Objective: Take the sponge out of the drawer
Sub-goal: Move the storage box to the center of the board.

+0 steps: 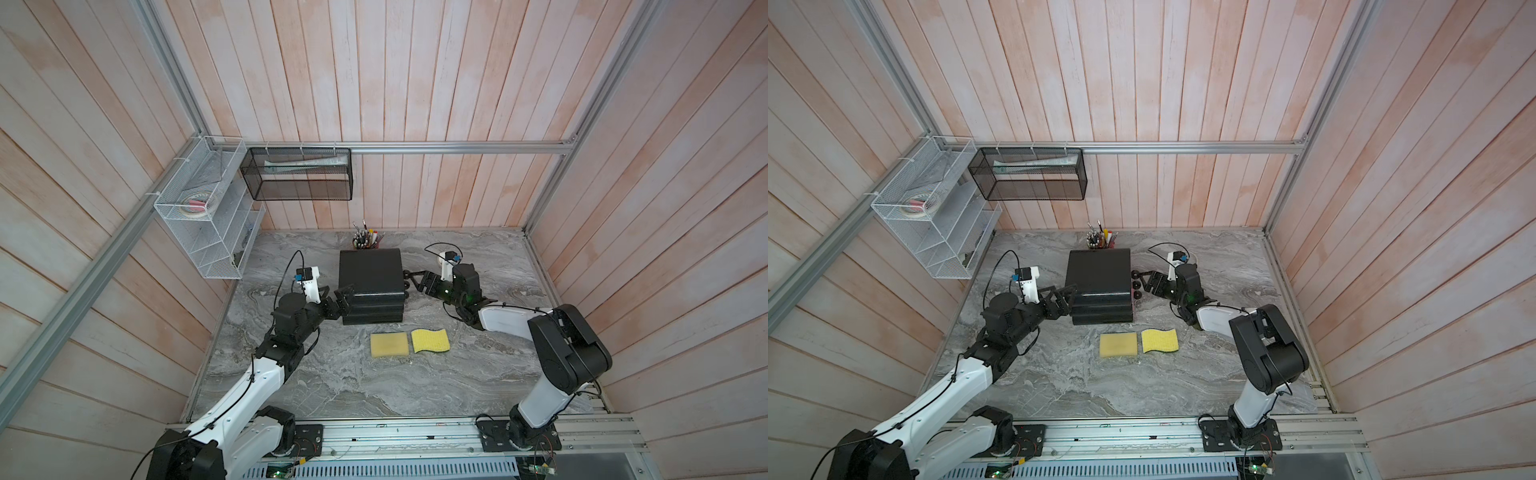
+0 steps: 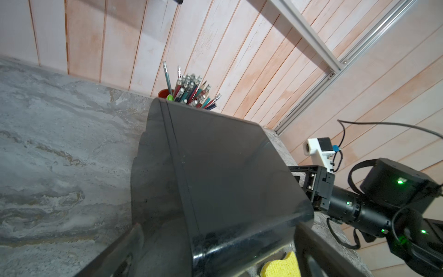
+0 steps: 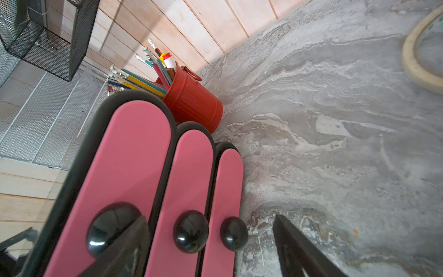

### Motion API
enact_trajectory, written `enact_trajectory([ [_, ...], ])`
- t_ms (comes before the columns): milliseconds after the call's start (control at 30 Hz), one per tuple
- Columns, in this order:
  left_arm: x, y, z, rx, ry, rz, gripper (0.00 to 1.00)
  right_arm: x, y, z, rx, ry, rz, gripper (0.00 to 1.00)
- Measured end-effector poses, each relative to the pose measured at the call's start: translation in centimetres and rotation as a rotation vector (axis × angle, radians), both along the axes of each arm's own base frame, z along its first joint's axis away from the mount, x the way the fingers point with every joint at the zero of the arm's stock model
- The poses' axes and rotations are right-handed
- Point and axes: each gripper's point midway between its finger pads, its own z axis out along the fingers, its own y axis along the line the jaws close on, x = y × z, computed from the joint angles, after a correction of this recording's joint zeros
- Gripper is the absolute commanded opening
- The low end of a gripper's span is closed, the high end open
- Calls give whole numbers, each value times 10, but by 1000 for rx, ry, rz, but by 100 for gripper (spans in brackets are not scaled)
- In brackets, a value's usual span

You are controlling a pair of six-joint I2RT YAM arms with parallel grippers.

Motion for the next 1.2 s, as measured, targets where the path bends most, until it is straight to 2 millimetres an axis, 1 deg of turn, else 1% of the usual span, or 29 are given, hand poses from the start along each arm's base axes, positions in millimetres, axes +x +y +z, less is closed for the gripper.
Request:
enact_trajectory([
  [133,-1,-4,-31,0,87,-16,100,0,1,0,0,1,1,83],
  [200,-2,-6,-38,-7,109,-28,100,-1,2,-1,0,2,2,83],
  [367,1,-14,-33,-43,89,-59,100,-3,6,-6,-5,13,11,83],
  [533,6,-22,-42,-61,108,-93,100,-2,10,-10,-9,21,16,83],
  [667,14,-26,-41,-68,102,-103,100,-2,10,-12,-12,26,16,83],
  [800,22,-31,-41,-72,103,-118,100,1,17,-5,-3,12,30,83],
  [1067,30,-32,-40,-66,105,-116,100,5,17,-1,-1,2,21,81],
  [1200,41,-34,-39,-53,101,-117,100,6,16,1,4,-4,13,81],
])
